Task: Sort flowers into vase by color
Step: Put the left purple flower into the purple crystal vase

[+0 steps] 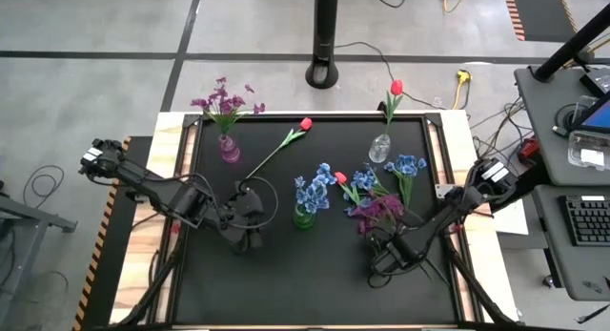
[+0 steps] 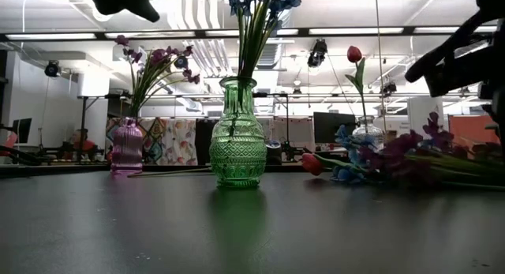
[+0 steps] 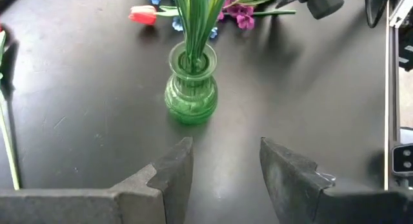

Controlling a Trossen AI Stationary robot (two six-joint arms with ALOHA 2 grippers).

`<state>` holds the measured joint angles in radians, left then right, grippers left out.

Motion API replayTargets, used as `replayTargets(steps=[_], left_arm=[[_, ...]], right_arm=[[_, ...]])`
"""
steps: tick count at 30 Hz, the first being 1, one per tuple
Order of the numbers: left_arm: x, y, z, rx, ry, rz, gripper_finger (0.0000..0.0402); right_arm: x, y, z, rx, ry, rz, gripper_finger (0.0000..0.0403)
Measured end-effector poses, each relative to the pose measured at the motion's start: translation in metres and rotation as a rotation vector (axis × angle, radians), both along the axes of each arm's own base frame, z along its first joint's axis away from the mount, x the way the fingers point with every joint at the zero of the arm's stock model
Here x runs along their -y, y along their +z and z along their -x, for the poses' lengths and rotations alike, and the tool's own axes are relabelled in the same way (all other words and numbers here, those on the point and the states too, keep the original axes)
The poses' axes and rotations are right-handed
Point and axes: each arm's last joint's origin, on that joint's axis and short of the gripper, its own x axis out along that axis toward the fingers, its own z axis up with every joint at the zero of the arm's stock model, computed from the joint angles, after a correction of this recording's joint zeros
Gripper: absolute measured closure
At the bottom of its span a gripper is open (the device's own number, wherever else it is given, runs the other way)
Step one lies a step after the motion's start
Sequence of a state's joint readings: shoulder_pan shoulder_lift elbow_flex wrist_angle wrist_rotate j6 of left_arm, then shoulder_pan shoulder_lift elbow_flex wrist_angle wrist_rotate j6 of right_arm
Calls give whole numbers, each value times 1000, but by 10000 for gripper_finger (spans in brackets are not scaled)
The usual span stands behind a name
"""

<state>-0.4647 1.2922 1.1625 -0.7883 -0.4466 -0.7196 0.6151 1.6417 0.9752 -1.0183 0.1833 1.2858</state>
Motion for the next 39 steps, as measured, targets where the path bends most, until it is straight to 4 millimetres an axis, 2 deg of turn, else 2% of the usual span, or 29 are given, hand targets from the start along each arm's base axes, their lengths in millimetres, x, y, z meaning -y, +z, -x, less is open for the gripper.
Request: replayTargets(steps=[5,10,15,20,23,26,29,39], left_arm=[[0,0,0,2,4,-4,240],[0,0,0,11,15,-22,240],[3,-6,-3,31,42,-66,240],[7,-10,-3,33,69,-63,240],[9,-10,-2,33,66,-60,240],[12,-10,0,37,57,-59,240],[14,-10,0,45,63,-62,240],[18,-10,2,54,72,-51,240]], right_arm=[[1,5,1,17,2,-12,307],[4,20,5,55,6,-39,381],[11,45,16,110,11,-49,390],[16,74,28,299,27,-22,390],[14,83,35,371,4,-37,390],[9,81,39,359,-21,-68,384],[4,75,36,325,-52,-100,361],[-6,31,22,117,-71,-29,222]])
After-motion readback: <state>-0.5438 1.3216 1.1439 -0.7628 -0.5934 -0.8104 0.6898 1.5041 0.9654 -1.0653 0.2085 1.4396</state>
